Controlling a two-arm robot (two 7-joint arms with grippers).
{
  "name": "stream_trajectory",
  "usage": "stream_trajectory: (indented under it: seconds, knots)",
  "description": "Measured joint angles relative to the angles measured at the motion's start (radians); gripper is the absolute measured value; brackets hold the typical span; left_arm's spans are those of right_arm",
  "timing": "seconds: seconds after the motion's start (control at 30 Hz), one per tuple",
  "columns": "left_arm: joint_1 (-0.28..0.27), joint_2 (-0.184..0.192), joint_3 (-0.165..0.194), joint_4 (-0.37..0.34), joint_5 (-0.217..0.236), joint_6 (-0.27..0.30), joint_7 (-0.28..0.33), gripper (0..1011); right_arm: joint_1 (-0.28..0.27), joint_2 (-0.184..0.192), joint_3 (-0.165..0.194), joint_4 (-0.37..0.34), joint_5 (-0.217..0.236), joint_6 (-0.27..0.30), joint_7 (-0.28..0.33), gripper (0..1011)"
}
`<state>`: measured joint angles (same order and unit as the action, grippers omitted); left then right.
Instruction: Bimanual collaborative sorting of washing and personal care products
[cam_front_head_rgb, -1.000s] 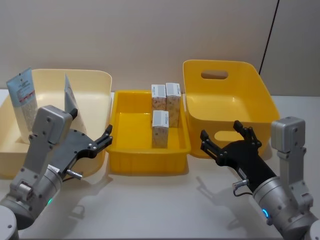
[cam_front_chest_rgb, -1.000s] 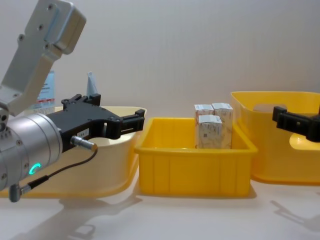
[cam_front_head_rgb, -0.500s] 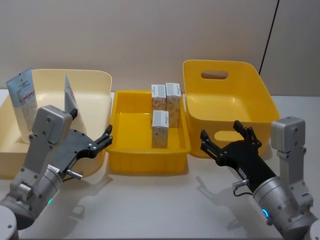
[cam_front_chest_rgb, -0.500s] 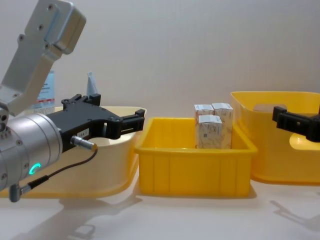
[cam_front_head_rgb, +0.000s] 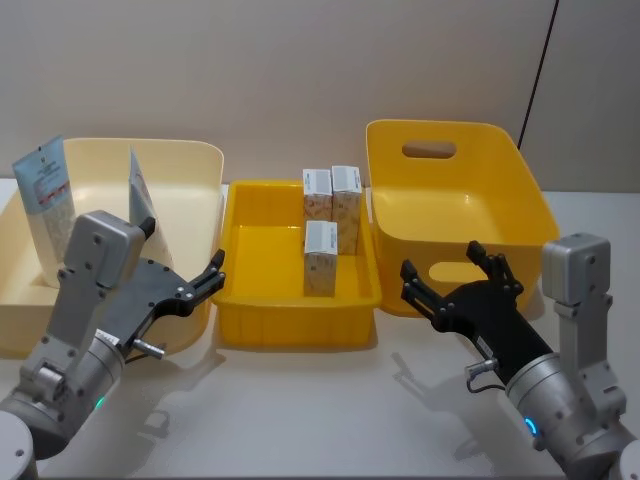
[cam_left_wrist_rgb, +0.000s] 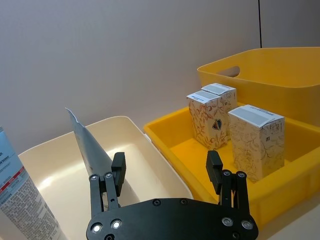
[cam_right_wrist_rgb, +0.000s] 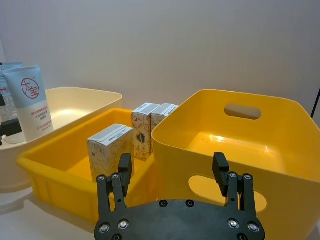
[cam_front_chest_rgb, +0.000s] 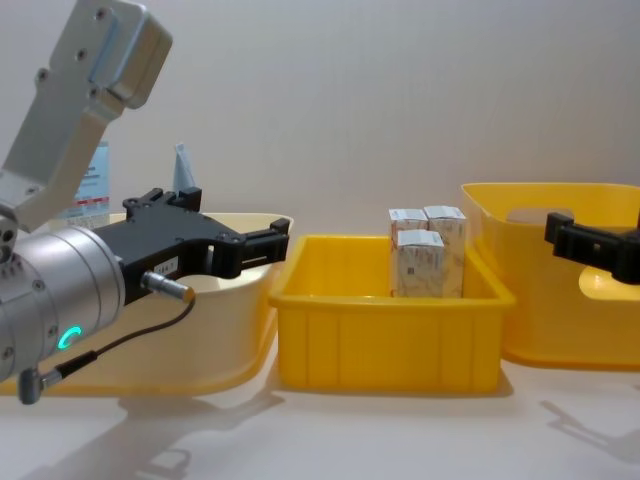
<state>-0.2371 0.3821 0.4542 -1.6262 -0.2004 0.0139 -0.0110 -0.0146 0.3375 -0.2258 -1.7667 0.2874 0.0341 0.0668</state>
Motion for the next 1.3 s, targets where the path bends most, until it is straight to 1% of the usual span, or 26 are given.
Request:
stream_trajectory:
  seconds: [1.3]
  knots:
    - [0.000, 0.000, 0.000, 0.000, 0.000, 0.000, 0.000, 1003, 0.001, 0.000, 0.000, 0.003, -0.001, 0.000, 0.001, 1001]
